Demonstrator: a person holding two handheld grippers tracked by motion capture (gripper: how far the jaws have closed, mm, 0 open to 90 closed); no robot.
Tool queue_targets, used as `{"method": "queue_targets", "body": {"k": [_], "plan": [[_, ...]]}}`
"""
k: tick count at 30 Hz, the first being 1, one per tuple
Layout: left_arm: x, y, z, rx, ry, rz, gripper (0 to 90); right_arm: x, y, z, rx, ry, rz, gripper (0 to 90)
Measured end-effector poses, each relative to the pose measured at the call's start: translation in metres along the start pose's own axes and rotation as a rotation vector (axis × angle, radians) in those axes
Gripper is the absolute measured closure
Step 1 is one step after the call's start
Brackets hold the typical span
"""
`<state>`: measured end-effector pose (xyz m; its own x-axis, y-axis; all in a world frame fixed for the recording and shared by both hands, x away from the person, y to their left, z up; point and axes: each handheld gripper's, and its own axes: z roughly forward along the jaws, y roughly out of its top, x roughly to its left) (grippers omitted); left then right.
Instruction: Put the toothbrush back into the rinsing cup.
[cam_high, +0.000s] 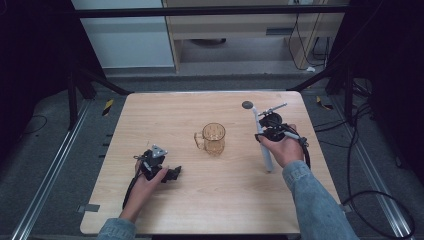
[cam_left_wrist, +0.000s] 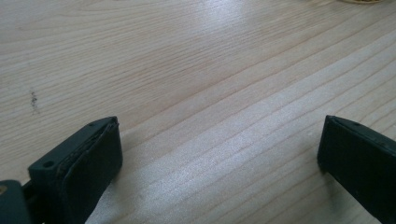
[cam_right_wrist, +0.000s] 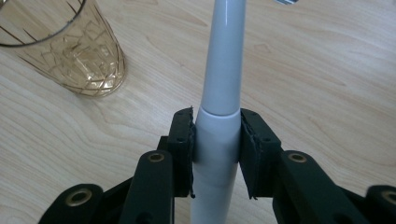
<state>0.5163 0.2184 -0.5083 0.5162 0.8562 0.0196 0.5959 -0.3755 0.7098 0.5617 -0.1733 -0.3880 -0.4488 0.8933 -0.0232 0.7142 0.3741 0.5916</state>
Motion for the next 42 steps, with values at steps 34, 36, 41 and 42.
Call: {"method": "queue_targets", "body": {"k": [34, 36, 41, 42], "plan": [[0.000, 0.000, 0.000, 0.001, 0.000, 0.002, 0.0, 0.004, 0.028, -0.028, -0.262, 0.014, 0.022, 67.8], [0.000, 0.000, 0.000, 0.001, 0.000, 0.002, 0.0, 0.004, 0.029, -0.028, -0.263, 0.017, 0.025, 67.8], [0.000, 0.000, 0.000, 0.002, 0.000, 0.003, 0.0, 0.010, 0.037, -0.032, -0.297, 0.021, 0.015, 67.8], [0.000, 0.000, 0.000, 0.002, 0.000, 0.004, 0.0, 0.010, 0.038, -0.032, -0.300, 0.022, 0.014, 67.8]]}}
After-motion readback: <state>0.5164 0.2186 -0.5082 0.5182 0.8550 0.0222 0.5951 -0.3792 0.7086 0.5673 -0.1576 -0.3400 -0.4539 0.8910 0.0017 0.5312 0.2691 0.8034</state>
